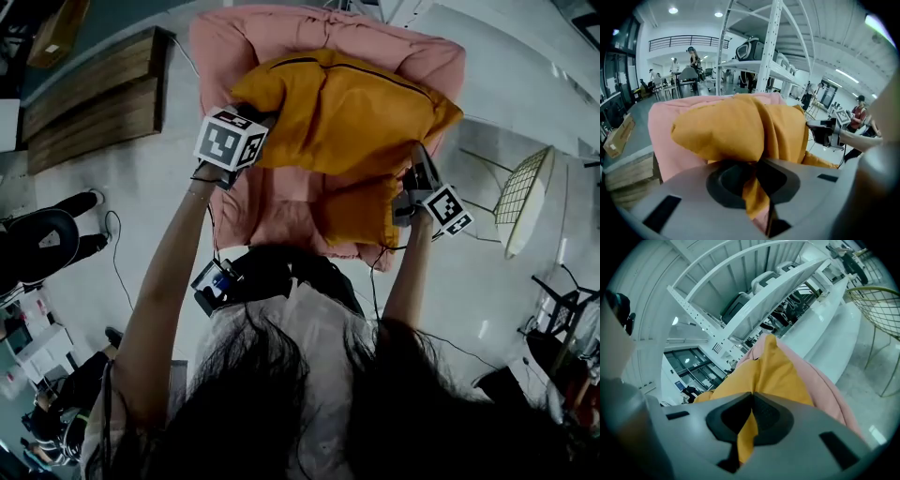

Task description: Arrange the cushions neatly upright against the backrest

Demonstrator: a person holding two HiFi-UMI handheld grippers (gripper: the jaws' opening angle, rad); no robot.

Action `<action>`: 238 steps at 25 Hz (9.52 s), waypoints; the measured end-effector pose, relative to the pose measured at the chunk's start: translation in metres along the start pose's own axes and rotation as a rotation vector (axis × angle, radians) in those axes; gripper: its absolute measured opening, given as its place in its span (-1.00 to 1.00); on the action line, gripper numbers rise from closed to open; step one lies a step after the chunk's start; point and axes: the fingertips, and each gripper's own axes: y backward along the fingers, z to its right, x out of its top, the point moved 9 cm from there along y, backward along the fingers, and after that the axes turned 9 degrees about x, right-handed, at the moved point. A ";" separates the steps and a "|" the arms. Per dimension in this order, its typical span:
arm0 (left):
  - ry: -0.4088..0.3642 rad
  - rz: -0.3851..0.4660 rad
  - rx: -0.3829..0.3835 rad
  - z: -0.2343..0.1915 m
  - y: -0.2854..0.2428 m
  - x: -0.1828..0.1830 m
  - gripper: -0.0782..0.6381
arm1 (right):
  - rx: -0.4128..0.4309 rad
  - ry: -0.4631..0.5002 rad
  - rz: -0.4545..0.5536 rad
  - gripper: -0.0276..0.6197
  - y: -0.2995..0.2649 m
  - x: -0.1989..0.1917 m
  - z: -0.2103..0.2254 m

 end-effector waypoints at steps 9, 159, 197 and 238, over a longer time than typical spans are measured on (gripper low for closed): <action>0.110 -0.040 -0.036 0.021 -0.042 -0.029 -0.61 | -0.036 0.027 -0.022 -0.82 -0.022 -0.005 0.007; 0.687 0.059 -0.150 0.054 0.001 -0.288 -0.64 | -0.388 -0.093 -0.455 -0.69 0.092 -0.198 0.016; 0.026 0.040 0.126 -0.012 -0.117 -0.200 -0.65 | -0.471 0.162 -0.429 -0.72 -0.023 -0.189 0.095; 0.130 0.423 -0.219 0.048 0.236 -0.223 -0.65 | -0.082 0.420 -0.162 -0.60 0.104 -0.226 -0.314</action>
